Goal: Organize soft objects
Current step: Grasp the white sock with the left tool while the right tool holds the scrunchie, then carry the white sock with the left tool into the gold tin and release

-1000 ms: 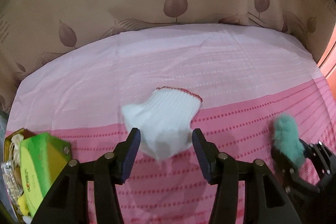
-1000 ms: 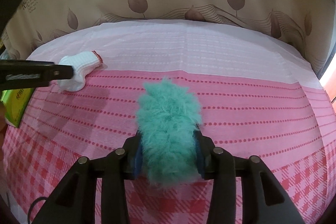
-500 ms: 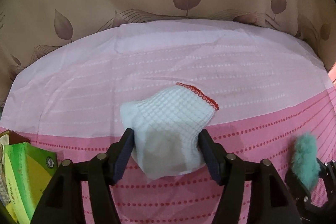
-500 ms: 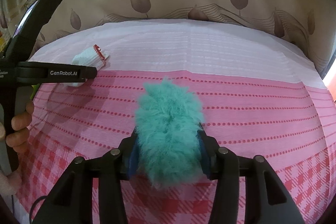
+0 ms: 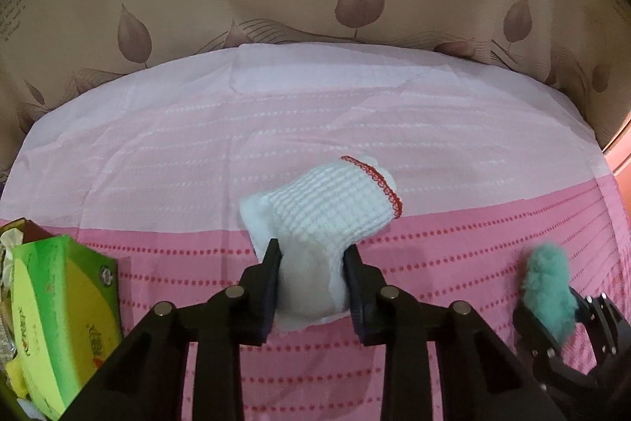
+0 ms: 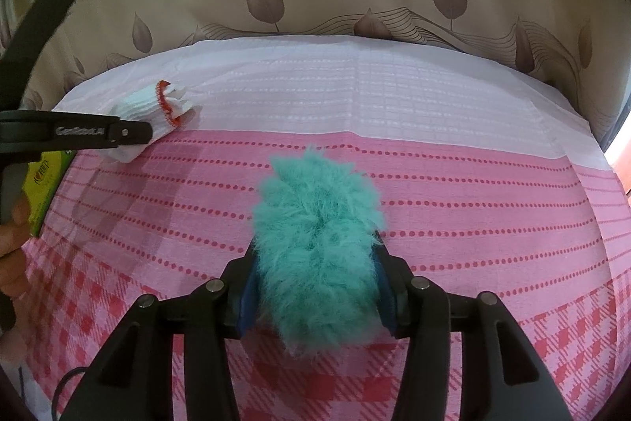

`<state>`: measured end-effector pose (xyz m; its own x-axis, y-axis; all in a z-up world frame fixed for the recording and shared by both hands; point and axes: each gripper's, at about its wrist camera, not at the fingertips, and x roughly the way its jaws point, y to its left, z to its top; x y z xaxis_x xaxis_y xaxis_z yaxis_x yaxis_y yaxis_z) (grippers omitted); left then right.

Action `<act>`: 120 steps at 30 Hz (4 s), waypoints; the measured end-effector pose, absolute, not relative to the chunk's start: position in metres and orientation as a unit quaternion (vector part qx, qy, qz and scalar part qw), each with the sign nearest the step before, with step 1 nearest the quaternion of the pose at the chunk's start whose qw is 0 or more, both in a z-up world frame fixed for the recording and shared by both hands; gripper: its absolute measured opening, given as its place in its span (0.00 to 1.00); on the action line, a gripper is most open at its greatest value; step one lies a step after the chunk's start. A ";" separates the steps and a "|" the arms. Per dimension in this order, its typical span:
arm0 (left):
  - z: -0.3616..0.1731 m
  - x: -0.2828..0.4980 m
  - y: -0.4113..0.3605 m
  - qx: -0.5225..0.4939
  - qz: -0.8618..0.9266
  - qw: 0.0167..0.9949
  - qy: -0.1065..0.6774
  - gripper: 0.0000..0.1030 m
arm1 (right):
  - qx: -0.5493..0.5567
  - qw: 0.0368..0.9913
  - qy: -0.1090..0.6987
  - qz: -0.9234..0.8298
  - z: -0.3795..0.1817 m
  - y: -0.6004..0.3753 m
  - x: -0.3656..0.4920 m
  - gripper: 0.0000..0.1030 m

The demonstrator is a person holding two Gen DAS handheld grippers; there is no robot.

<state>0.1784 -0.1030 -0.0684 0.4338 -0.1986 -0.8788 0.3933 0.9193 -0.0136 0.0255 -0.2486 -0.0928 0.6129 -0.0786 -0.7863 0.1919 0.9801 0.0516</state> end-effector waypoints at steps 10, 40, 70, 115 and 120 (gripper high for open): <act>-0.047 0.146 -0.094 0.101 -0.189 0.847 0.487 0.29 | 0.064 0.896 0.433 -0.076 -0.094 -0.248 0.026 0.46; 0.025 0.091 0.032 0.097 -0.150 0.875 0.450 0.29 | 0.054 0.895 0.435 -0.080 -0.098 -0.247 0.027 0.46; 0.010 0.096 0.226 0.045 -0.003 0.878 0.477 0.29 | 0.045 0.895 0.436 -0.081 -0.098 -0.247 0.030 0.46; 0.008 0.064 0.236 0.035 0.022 0.903 0.429 0.50 | 0.046 0.893 0.438 -0.088 -0.097 -0.249 0.029 0.52; 0.006 0.060 0.224 0.071 0.029 0.907 0.415 0.50 | 0.067 0.894 0.435 -0.080 -0.096 -0.250 0.029 0.61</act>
